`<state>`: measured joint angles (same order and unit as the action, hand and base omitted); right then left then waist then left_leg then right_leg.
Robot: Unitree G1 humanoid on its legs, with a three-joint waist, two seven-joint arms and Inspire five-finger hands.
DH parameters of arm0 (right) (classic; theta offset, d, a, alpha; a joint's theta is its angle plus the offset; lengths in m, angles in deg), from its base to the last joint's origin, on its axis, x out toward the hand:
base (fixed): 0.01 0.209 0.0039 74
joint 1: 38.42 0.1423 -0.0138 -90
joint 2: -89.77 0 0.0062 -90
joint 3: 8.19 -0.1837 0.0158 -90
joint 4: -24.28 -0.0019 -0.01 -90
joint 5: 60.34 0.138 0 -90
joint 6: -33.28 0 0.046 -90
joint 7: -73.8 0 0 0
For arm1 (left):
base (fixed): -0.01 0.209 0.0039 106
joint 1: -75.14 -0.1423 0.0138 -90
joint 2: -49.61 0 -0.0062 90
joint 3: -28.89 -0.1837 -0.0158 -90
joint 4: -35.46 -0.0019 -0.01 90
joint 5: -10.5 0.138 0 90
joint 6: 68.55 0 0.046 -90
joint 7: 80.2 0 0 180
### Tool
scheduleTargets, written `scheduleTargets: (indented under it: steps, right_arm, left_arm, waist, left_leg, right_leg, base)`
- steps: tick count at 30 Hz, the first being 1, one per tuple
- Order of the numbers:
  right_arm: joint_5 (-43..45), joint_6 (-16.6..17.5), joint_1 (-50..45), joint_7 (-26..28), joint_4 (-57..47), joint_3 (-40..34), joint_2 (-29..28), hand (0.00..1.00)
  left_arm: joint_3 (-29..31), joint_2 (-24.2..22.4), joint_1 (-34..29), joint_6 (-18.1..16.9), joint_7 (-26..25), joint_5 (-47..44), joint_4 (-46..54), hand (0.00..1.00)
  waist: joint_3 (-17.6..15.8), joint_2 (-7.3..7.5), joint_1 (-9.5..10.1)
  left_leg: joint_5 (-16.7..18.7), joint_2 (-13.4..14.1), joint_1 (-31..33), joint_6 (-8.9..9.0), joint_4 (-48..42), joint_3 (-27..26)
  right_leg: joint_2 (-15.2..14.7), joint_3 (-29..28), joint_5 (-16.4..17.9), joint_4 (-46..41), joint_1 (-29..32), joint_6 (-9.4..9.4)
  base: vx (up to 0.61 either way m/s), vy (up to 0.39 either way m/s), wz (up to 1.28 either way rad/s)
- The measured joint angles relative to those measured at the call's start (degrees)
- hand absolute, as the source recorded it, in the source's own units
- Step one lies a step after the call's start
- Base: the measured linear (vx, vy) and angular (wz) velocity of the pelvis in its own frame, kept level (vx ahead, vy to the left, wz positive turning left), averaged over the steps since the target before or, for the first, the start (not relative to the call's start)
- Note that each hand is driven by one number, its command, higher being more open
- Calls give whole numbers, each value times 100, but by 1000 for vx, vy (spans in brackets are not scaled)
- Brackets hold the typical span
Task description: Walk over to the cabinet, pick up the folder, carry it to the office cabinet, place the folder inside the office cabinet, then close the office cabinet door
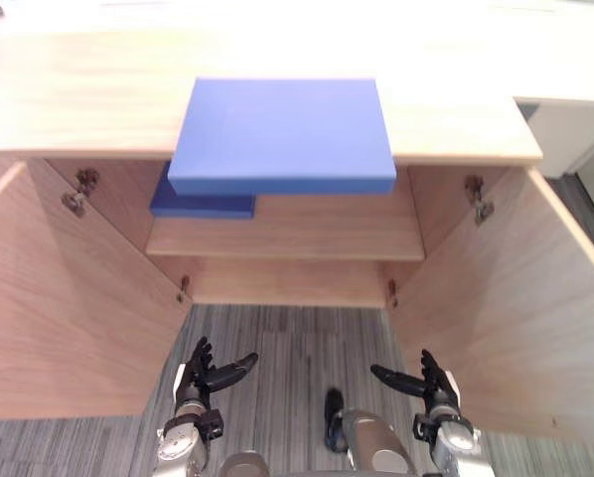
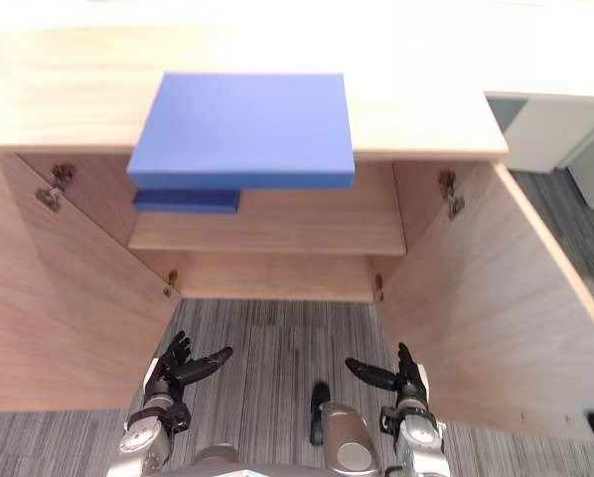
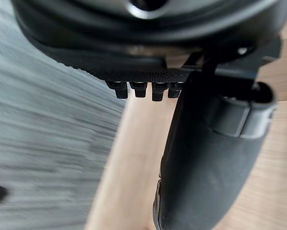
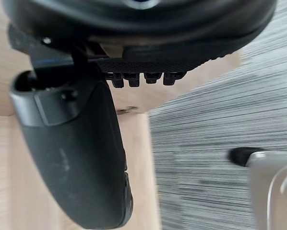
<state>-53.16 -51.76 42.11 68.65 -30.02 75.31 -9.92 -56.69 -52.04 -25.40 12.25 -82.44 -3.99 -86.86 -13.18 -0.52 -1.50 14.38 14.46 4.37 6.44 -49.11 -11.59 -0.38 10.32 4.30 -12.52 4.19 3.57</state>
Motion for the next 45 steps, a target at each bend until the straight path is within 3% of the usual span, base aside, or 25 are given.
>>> scheduleTargets:
  steps: [1,3,4,5,8,11,19,25,29,37,45]
  right_arm:
    - [2,19,5,1,-21,-66,-2,100]
    - [11,20,67,-5,25,-166,-11,100]
    - [12,25,118,-17,82,-238,0,100]
    - [13,25,128,-18,102,-322,43,100]
    - [17,22,11,-24,206,-401,-11,100]
    - [17,22,-29,-24,216,-438,-12,100]
    - [9,125,-6,14,275,-429,-52,100]
    - [-65,279,-32,0,579,-269,44,100]
    - [-124,302,-75,-8,713,-138,80,100]
    - [-301,322,-242,-28,778,223,171,100]
    - [-305,322,-247,0,775,253,171,100]
  left_arm:
    - [-48,-7,4,0,4,-1,71,100]
    - [-52,-9,19,-2,2,-11,182,100]
    - [-52,-16,13,-2,-8,-11,299,100]
    - [-51,-44,13,-7,-1,-24,429,100]
    - [-45,26,-7,-6,-17,-23,901,100]
    - [-39,108,-92,-131,-31,-3,1486,100]
    - [44,177,-479,-268,-375,548,2818,100]
    - [-313,516,-969,-588,-922,2355,4447,100]
    - [-406,638,-1022,-782,-1123,3263,4983,100]
    - [-502,1168,-1008,-824,-1569,4536,5514,100]
    - [-886,1497,-378,-611,-1624,5299,5405,100]
  waist:
    - [3,-1,58]
    - [20,-25,107]
    - [48,-65,129]
    - [90,-184,130]
    - [158,-17,131]
    - [210,-31,137]
    - [307,-18,180]
    - [445,-26,204]
    - [506,-38,197]
    - [747,-35,143]
    - [759,-25,36]
  left_leg:
    - [67,-52,190,-121,473,-41]
    - [51,-224,300,-135,1735,90]
    - [-258,-384,274,-147,2757,270]
    - [-1169,-453,272,-183,3490,373]
    - [-1281,-790,-84,-308,4032,345]
    - [-1445,-1020,-248,-403,4489,348]
    - [-1519,-1147,-591,-438,4837,451]
    - [-1685,-1159,-779,-435,5072,486]
    - [-1750,-1147,-954,-420,5170,486]
    - [-1880,-1094,-1095,-360,5412,447]
    - [-1876,-1057,-1088,-355,5411,297]
  right_leg:
    - [-8,-53,-37,180,-167,-56]
    - [-19,-107,-60,331,-332,-93]
    - [-21,-147,-64,379,-350,-147]
    - [50,-197,-28,404,-357,-249]
    - [-249,-220,39,562,-528,-468]
    - [-401,-195,59,648,-543,-573]
    - [-449,-159,53,754,-823,-597]
    - [-440,-176,68,759,-919,-617]
    - [-420,-209,77,756,-1046,-627]
    - [-376,-270,94,747,-1038,-645]
    - [-307,-413,72,767,-977,-626]
  base:
    - [264,-7,-23]
    - [279,54,-22]
    - [250,108,-21]
    - [328,186,-23]
    - [184,123,8]
    - [119,88,13]
    - [38,27,7]
    - [-61,-11,2]
    - [-88,-16,-1]
    - [-42,-14,-2]
    - [27,-16,-10]
